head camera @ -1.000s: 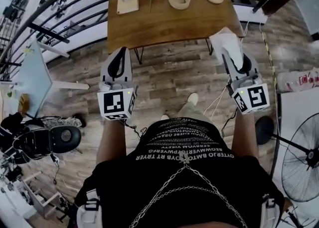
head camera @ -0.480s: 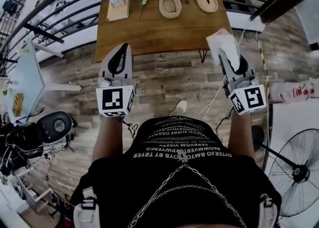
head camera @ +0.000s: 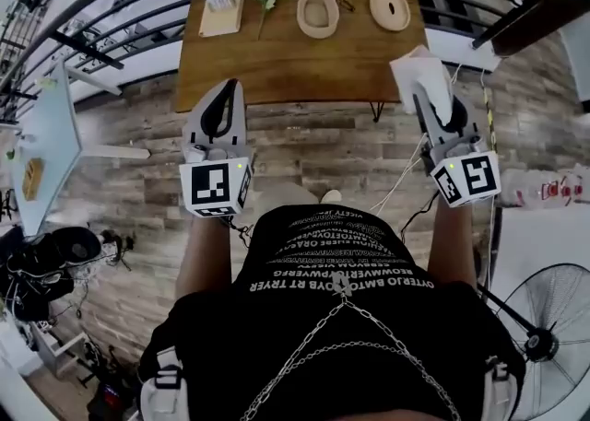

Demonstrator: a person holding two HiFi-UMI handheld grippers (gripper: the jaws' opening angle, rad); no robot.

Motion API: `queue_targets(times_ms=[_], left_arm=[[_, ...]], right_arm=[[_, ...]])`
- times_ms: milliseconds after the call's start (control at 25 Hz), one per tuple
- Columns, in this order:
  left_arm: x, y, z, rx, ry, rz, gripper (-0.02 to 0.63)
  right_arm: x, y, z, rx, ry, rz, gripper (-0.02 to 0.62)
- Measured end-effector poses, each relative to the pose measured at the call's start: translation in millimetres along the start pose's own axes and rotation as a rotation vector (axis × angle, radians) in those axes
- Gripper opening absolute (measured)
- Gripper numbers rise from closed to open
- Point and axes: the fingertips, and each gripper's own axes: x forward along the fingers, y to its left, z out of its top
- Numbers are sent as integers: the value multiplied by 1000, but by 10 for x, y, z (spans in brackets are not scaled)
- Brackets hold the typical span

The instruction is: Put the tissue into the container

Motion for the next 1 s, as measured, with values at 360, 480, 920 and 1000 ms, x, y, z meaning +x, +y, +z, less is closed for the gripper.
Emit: queue_targets(times_ms=[360, 480, 920, 1000], left_arm=[[252, 40, -139, 2, 28, 6, 29], [398, 161, -199, -1, 39, 12, 29], [1333, 723, -285, -21, 56, -2, 29], [1551, 825, -253, -12, 52, -15, 29]], right_arm=[[339, -117, -178, 16, 37, 31, 123], [515, -173, -298, 38, 58, 35, 123], [1487, -498, -262, 35, 69, 31, 123], [1652, -563, -262, 38, 70, 19, 123]])
